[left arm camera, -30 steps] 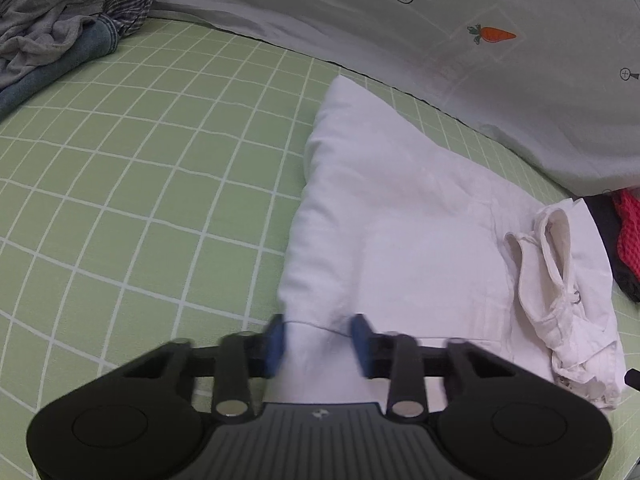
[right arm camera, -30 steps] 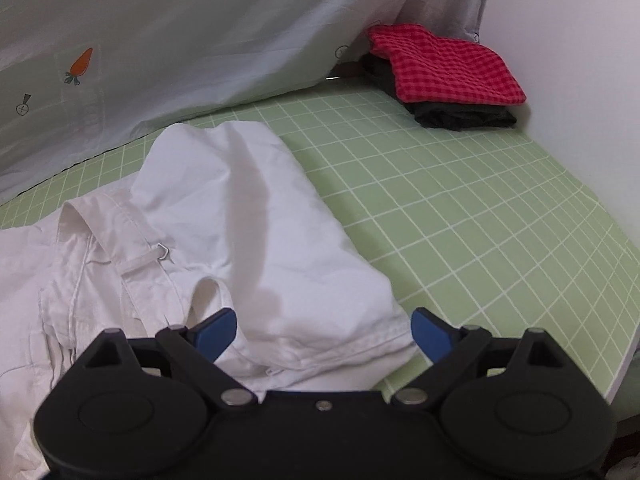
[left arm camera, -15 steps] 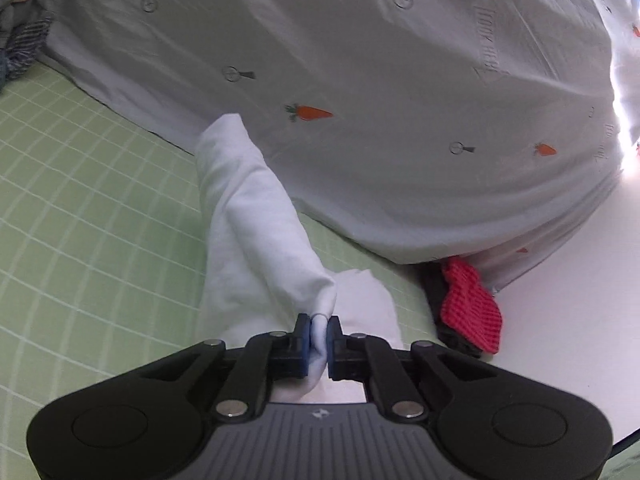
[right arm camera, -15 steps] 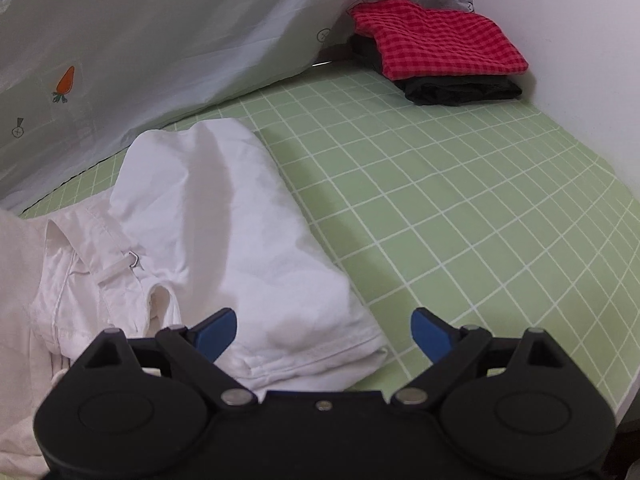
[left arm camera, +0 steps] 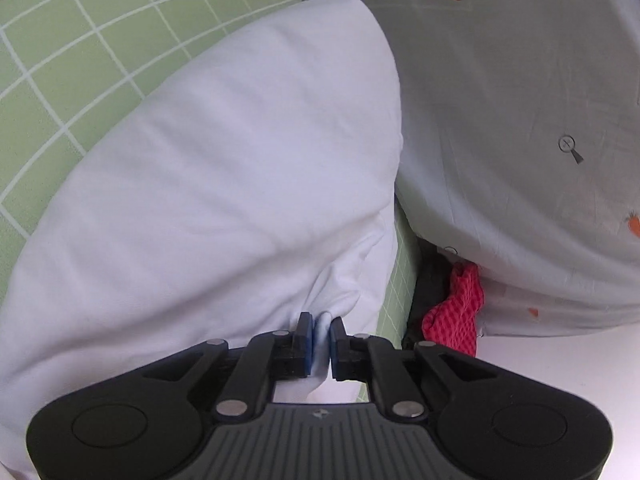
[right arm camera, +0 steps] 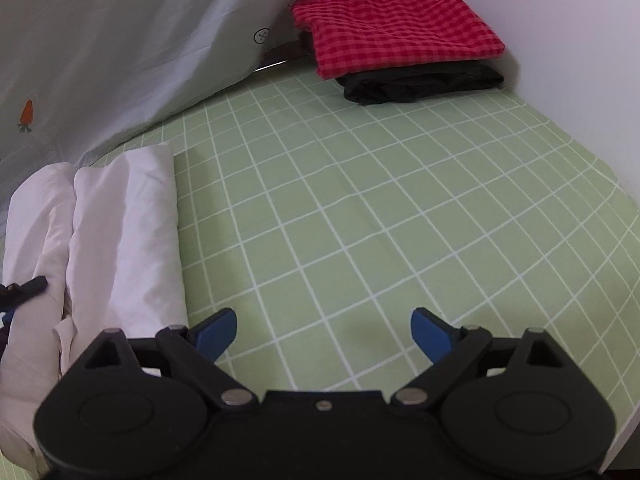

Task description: Fold clothes

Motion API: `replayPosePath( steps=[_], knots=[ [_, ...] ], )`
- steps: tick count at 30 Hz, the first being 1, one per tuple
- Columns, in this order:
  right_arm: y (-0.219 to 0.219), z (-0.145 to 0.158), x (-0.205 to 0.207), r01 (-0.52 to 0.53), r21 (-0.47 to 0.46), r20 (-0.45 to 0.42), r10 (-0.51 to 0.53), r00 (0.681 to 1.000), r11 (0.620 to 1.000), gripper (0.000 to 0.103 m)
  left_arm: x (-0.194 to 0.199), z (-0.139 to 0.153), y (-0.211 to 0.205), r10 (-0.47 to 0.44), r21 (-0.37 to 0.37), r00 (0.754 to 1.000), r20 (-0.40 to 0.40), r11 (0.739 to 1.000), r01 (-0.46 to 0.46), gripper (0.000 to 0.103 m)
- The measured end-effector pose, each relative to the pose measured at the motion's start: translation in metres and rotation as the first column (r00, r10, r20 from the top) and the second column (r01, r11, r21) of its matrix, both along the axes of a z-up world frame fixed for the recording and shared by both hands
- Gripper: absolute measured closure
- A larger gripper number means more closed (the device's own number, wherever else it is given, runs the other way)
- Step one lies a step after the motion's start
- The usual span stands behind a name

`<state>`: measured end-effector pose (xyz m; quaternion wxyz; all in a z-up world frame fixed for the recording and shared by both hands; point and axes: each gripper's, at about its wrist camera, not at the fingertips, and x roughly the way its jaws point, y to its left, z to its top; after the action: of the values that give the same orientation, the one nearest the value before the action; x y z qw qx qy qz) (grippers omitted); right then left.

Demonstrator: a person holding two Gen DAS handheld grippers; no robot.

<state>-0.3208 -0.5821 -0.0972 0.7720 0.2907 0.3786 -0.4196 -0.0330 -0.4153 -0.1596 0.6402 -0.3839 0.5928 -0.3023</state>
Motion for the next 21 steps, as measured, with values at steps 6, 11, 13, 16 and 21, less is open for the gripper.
replayPosePath(
  steps=[6, 11, 13, 16, 21],
  knots=[
    [-0.007, 0.01, 0.037, -0.031, 0.052, 0.089, 0.026, 0.996, 0.998, 0.008, 0.011, 0.026, 0.014, 0.015, -0.046, 1.0, -0.018, 0.999, -0.016, 0.041],
    [0.017, 0.028, 0.086, -0.128, 0.066, 0.186, 0.114, 0.976, 0.99, 0.01, 0.017, 0.069, 0.06, 0.1, -0.195, 0.994, 0.045, 0.977, -0.09, 0.015],
    [0.031, 0.035, 0.106, -0.178, 0.053, 0.216, 0.162, 0.963, 0.983, 0.015, 0.021, 0.084, 0.077, 0.086, -0.045, 0.985, 0.149, 0.996, -0.08, 0.014],
    [0.051, 0.039, 0.137, -0.262, 0.048, 0.24, 0.244, 0.94, 0.964, 0.023, 0.024, 0.083, 0.09, -0.036, 0.259, 0.958, 0.284, 0.965, -0.04, 0.013],
    [0.073, 0.024, 0.183, -0.388, 0.05, 0.174, 0.375, 0.911, 0.92, 0.057, 0.03, 0.066, 0.108, -0.183, 0.507, 0.932, 0.314, 0.862, -0.001, 0.013]
  ],
)
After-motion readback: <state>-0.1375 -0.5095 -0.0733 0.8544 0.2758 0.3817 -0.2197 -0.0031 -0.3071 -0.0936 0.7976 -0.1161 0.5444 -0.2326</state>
